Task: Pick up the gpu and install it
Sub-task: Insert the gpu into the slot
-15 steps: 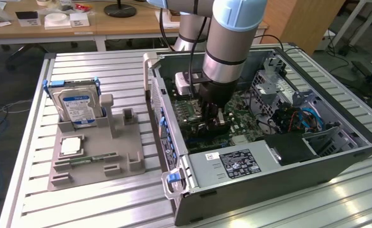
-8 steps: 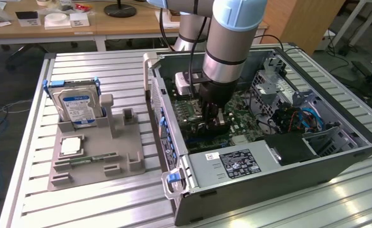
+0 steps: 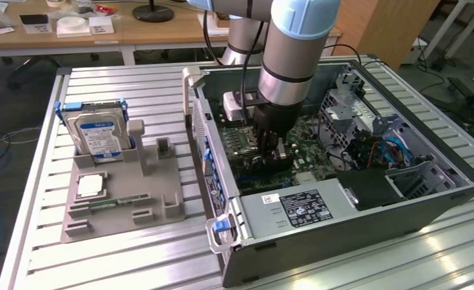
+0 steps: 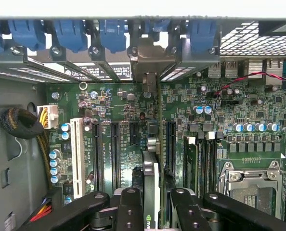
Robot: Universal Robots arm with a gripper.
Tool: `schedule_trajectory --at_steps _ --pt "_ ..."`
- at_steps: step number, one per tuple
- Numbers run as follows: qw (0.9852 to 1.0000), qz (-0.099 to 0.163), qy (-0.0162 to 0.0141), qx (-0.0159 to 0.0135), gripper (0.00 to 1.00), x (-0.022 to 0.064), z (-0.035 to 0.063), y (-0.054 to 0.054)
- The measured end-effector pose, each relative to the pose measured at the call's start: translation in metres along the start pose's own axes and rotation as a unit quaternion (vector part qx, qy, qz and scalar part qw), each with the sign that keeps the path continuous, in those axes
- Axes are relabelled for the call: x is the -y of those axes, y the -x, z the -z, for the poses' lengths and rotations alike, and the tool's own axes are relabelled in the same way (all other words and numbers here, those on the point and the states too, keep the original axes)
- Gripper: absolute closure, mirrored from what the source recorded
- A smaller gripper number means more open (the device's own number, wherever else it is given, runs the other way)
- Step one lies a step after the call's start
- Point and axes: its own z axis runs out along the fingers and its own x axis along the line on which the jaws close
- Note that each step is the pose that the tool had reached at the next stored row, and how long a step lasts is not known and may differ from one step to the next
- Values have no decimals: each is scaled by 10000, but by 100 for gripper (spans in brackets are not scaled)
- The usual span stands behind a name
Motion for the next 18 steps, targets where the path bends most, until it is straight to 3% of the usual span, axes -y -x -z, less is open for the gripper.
schedule_trajectory --at_steps 18 --pt "10000 0 0 0 73 -3 -38 -4"
